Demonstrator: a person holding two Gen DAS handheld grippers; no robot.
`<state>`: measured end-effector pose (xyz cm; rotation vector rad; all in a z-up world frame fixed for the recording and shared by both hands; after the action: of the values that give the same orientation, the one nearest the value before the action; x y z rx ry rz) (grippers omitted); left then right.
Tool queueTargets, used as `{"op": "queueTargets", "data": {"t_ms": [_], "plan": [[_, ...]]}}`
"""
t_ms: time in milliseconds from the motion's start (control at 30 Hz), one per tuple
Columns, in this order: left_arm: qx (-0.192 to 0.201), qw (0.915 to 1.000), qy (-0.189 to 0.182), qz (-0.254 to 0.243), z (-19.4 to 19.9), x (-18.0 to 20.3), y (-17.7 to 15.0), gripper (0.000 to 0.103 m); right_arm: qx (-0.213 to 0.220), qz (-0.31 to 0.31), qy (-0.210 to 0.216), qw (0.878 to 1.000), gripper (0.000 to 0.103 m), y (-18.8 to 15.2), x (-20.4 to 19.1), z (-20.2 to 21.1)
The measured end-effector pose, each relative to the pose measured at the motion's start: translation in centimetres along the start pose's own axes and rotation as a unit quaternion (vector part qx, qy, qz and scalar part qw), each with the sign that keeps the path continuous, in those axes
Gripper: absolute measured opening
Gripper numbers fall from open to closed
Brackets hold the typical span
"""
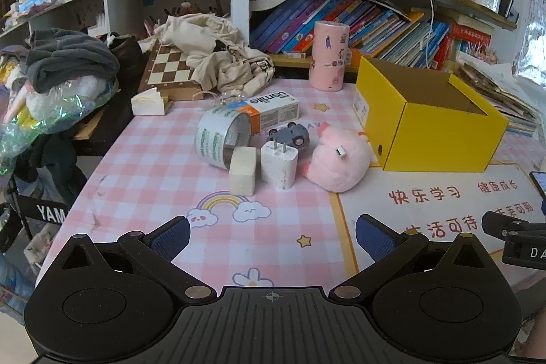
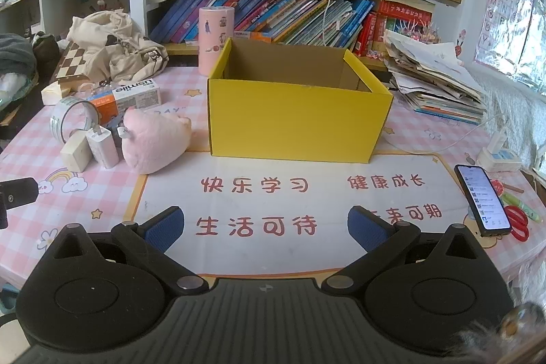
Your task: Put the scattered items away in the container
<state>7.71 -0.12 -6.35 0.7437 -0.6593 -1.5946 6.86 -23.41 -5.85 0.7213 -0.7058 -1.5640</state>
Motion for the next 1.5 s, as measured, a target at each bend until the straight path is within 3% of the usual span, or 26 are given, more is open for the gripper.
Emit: {"op": "queueTargets", "data": {"t_ms": [200, 400, 1500], "plan": [[-0.004, 0.9997, -0.019, 0.017, -0.21, -0.59, -0.13, 0.103, -0.001, 0.000, 0.003, 1.000, 0.103, -0.06, -0.09, -0.11], [-0.005, 1.0000, -0.001, 0.001, -0.14, 0.22, -0.34, 0.103, -0.001, 0.001, 0.006, 1.000, 0.103, -0.25, -0.17, -0.26], [0.000, 0.9998, -0.019, 0.009, 0.30, 0.26, -0.64, 0.103, -0.008, 0.005, 0.009, 1.000, 0.103, -0.43, -0.64, -0.12]]}}
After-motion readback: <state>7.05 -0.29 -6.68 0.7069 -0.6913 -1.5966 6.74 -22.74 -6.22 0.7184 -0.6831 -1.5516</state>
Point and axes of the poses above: each gripper's, at about its wrist camera, not at the fingertips, and z roughly against the way its jaws point, x to its right, y to its top, the point moved 10 cm from there along -z, roughly the way its jaws point, and after that the axes turned 9 degrees about -z, right-handed, at the moved point
